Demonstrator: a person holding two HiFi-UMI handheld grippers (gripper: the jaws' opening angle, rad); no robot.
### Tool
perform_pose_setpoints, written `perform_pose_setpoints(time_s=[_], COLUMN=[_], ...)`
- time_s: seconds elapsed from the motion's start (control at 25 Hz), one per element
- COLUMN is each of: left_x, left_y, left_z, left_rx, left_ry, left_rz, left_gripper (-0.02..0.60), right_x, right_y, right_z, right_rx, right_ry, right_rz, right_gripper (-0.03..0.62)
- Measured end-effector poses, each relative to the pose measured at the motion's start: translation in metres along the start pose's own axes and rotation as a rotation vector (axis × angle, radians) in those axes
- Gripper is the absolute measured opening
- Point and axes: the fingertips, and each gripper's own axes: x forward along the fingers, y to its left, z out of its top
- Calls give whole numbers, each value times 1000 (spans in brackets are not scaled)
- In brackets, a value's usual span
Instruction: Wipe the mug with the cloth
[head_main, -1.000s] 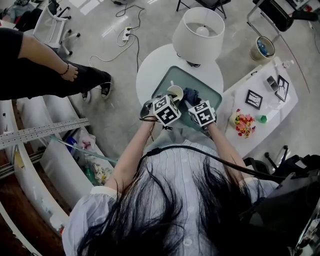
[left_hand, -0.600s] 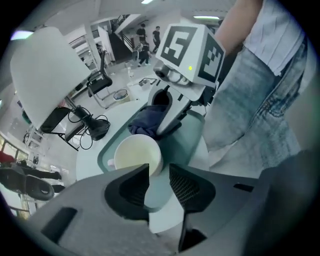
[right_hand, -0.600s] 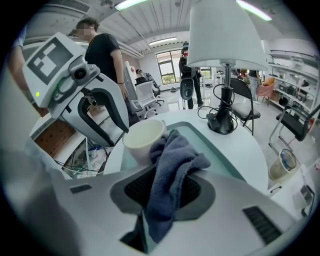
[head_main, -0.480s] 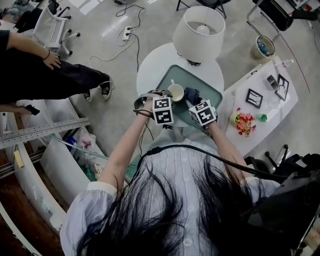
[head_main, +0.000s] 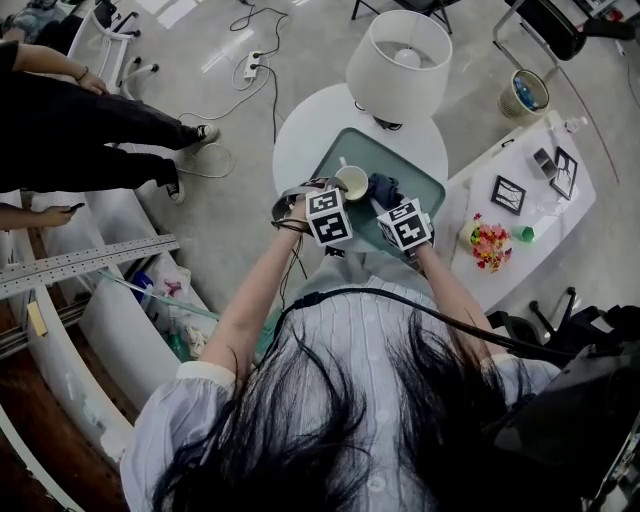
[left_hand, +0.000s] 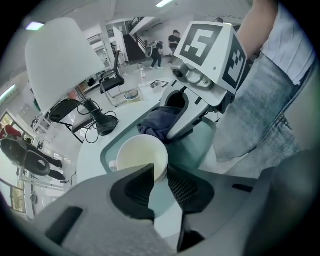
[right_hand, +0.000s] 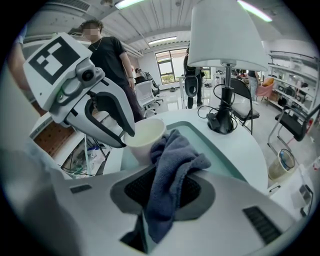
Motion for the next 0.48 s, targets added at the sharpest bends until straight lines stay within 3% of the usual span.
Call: perform_pose_setpoints(time_s=[0.48], left_x=[6], left_y=[-7], left_z=[25], left_rx=[-274], left_ry=[-115], left_rz=[-28], left_gripper=[43], right_x=[3], right_y=[7], right_z=[-1], right_rx=[20], right_ry=[1], right_rz=[-6], right_gripper=[94])
